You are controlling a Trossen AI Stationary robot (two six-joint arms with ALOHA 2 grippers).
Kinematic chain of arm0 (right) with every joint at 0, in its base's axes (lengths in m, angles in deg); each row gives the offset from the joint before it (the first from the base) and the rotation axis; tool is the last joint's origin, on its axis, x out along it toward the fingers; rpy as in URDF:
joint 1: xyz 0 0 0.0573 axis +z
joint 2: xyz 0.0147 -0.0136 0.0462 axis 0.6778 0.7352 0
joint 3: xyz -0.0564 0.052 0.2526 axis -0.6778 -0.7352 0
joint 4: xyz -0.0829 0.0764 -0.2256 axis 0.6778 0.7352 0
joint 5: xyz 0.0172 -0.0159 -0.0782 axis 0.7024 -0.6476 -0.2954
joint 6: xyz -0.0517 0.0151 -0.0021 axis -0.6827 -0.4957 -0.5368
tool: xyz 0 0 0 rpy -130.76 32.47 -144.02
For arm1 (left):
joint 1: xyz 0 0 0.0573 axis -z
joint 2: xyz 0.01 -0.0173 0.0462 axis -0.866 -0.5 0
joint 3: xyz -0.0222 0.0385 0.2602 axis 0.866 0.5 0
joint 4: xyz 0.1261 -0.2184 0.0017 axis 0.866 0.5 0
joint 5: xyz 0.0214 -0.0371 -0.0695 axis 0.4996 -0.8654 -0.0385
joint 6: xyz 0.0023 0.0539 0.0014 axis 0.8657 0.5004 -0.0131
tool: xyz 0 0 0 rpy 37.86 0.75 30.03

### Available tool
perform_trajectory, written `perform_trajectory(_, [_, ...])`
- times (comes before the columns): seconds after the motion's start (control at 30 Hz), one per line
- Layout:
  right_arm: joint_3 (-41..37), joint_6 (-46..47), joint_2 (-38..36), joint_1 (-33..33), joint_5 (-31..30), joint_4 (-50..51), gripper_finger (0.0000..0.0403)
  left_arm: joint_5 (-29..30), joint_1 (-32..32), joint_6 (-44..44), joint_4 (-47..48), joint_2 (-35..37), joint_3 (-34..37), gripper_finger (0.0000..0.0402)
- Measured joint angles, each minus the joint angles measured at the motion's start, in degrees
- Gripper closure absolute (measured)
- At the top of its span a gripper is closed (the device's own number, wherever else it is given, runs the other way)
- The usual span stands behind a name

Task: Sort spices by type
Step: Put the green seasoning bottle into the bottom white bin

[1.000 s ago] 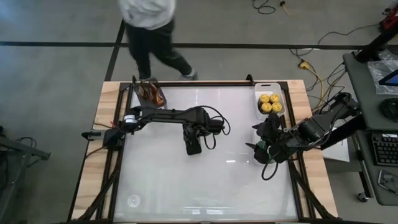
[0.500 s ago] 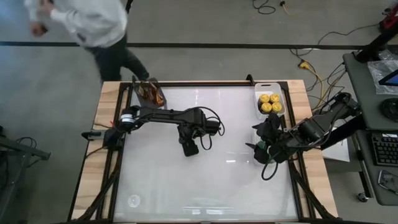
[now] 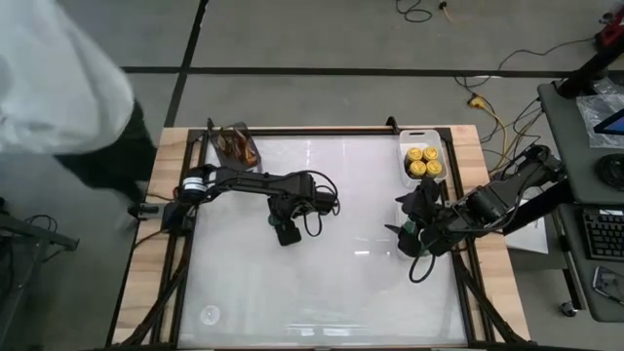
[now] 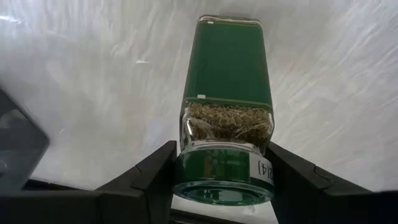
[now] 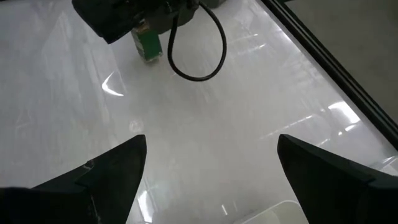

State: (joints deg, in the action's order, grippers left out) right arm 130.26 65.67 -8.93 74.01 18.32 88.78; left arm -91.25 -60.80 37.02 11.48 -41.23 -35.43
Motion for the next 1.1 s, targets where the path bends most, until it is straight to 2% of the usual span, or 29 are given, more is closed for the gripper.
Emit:
perform_trajectory(0.47, [-1.36, 1.25, 0.09, 0.0, 0.0, -1.64, 0.0051, -0.01, -0.07, -1.85, -0.26, 0.31, 0.38, 0.0211])
perform_trajectory(1.1, [-1.51, 1.0, 0.09, 0.0, 0.0, -1.68, 0.0051, 1.31, -0.02, -1.88, -0.43, 0.31, -0.57, 0.0183])
